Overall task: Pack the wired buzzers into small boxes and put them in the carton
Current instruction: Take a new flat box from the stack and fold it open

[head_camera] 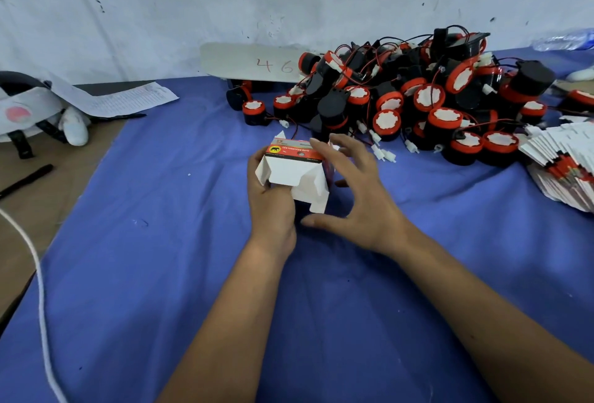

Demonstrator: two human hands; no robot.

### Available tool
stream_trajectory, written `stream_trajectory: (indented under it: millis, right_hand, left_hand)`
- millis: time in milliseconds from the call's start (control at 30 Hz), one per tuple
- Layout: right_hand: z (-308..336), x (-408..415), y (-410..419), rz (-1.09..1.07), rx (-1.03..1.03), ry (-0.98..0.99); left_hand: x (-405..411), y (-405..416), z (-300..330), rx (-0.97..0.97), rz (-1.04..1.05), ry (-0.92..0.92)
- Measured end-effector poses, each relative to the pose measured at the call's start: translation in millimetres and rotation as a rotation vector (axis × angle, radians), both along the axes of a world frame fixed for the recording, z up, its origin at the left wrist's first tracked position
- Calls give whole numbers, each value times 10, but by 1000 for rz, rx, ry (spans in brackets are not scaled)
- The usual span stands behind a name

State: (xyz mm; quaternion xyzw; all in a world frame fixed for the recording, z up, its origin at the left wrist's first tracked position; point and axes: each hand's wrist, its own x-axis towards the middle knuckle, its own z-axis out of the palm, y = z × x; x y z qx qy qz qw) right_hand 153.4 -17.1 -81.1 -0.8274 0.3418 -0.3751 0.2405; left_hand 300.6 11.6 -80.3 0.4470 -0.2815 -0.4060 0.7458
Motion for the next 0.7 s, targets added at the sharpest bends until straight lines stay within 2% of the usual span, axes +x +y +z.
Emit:
stream_trajectory:
  millis: [133,200,400,467,567,700]
  right_hand:
    - [12,-31,-16,17,83,-190]
    - [9,-36,-21,13,99,-228]
    - [11,-30,-76,-182,-82,-138]
    - [8,-38,-87,-162,-135,-51]
    - [-10,-1,-57,-55,-190,145]
    - [-25,-22,-69,84,-158,213]
  left_hand:
    - [26,-16,9,37,-104,-25]
    - [67,-20,-6,63,-140,-95]
    - [142,14,-51,63,-76,-623]
    - [165,14,-56,65,-48,-787]
    - [172,34,-55,67,-68,-805]
    - [180,57,-8,93,-90,-665]
